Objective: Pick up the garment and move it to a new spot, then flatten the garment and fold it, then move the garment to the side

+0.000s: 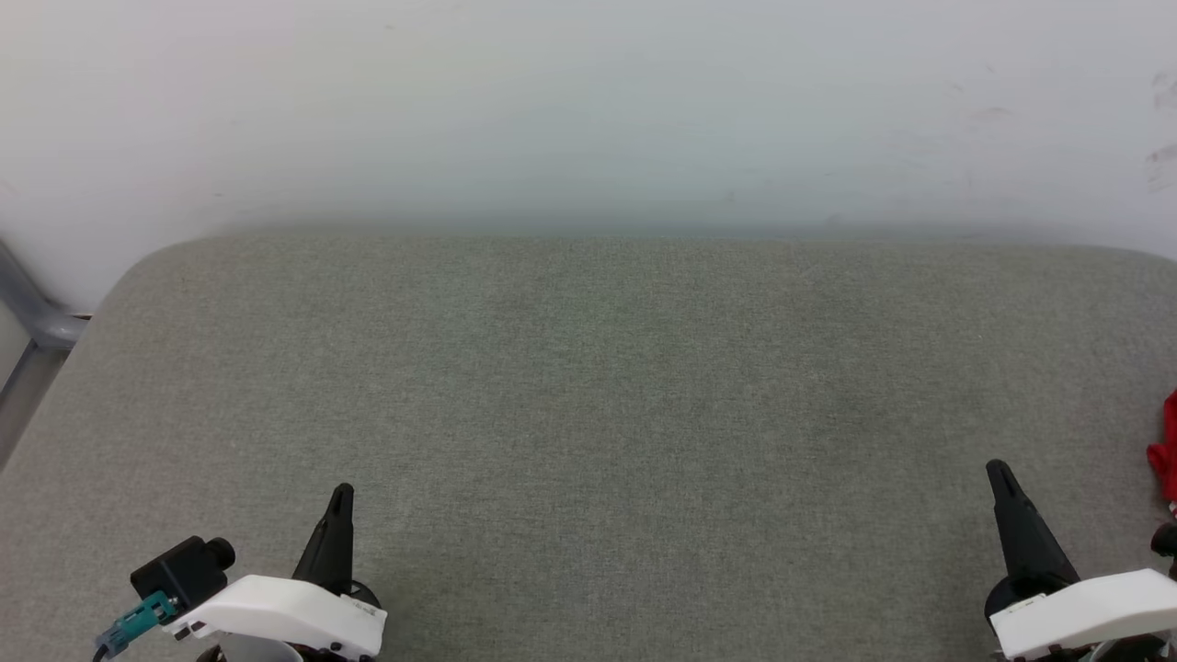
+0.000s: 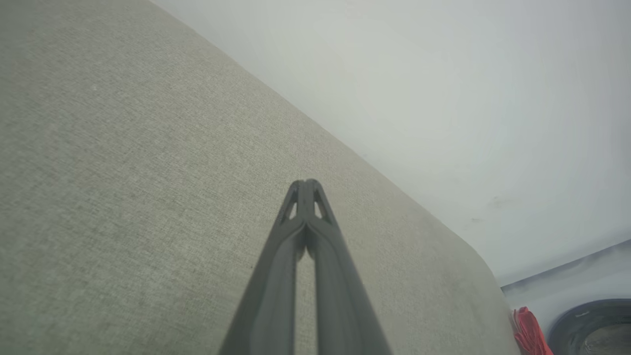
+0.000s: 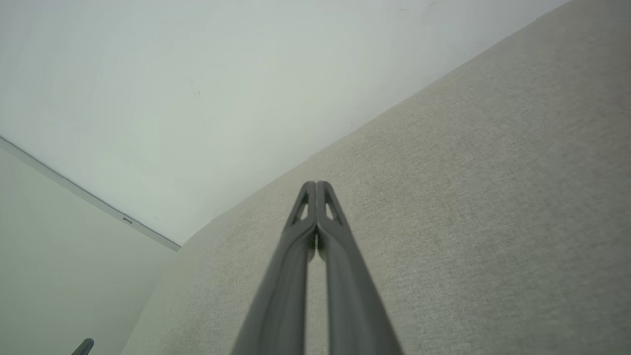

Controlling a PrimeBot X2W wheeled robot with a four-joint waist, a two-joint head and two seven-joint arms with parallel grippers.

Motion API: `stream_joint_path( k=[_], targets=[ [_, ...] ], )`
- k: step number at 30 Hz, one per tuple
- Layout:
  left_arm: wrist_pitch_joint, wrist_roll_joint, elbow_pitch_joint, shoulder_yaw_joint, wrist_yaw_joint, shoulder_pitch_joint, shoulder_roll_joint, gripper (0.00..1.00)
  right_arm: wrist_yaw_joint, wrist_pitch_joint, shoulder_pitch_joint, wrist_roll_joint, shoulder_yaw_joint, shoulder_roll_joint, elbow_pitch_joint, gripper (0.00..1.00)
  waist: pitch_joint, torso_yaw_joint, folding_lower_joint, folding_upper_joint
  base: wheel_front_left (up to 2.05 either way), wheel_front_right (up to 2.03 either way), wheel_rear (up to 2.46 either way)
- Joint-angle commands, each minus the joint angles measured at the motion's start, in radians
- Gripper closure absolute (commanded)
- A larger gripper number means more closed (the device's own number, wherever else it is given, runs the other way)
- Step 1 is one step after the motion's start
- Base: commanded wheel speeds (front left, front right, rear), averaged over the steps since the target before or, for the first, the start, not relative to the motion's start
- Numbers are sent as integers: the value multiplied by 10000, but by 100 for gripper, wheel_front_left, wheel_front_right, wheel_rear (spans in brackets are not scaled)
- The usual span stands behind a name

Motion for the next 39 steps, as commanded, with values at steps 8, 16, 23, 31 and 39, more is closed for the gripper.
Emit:
stream_joint_path(
  k=[8, 16, 23, 31, 39],
  targets=[
    [328, -1129, -26, 346, -206, -405, -154, 100, -2, 63, -461, 1344, 38, -23, 243, 100, 23, -43, 0, 0, 0, 0, 0],
    [588, -1986, 30, 585, -334, -492, -295, 100, -2, 97, -645, 2335, 65, -23, 511, 100, 45, -83, 0, 0, 0, 0, 0],
    [801, -2682, 77, 771, -426, -556, -395, 100, -2, 124, -805, 3143, 87, -23, 725, 100, 63, -118, 0, 0, 0, 0, 0],
    [1030, -3421, 133, 972, -535, -635, -519, 100, -3, 160, -963, 4006, 110, -23, 965, 100, 85, -158, 0, 0, 0, 0, 0],
    [1213, -4028, 178, 1147, -622, -684, -621, 100, -3, 182, -1071, 4708, 129, -23, 1163, 100, 104, -193, 0, 0, 0, 0, 0]
  ],
)
